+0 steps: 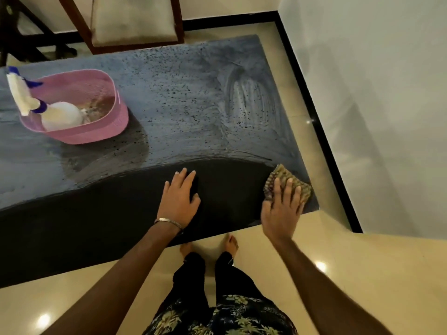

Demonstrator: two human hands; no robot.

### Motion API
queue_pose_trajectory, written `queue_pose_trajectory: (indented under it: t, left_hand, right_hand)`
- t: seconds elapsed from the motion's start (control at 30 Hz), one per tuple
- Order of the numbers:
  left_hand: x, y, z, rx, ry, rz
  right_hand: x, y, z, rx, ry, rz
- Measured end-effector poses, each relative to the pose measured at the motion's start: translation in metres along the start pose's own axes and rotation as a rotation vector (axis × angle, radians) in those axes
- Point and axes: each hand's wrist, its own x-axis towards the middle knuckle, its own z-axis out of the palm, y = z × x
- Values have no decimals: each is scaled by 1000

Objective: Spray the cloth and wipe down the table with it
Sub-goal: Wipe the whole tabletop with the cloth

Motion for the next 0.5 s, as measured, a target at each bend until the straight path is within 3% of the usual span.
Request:
queue_pose_trajectory:
  t: [0.07,0.13,0.2,0.23,0.3,0.4,0.5]
  left_hand:
    - [1,9,4,-13,-2,-1]
    - [3,13,6,-2,-11,12]
    - [4,13,6,21,-12,20]
    - [5,12,5,25,-9,15]
    - [6,10,4,35,-1,6]
    - [6,8,3,51,-10,-9]
    - [6,9,2,56,-30,-23]
  right_hand:
    - [-35,-37,18,-34,-42,-179]
    - [-67,-60,30,-82,-130,-497]
    - [-72,-54,32,-95,-165,-732]
    - [-63,-40,29,-106,-155,-763]
    - [-39,-3,20,-97,-127,-591]
    - [2,53,-5,-55,-8,-134]
    - [18,48,-13,-7,26,91]
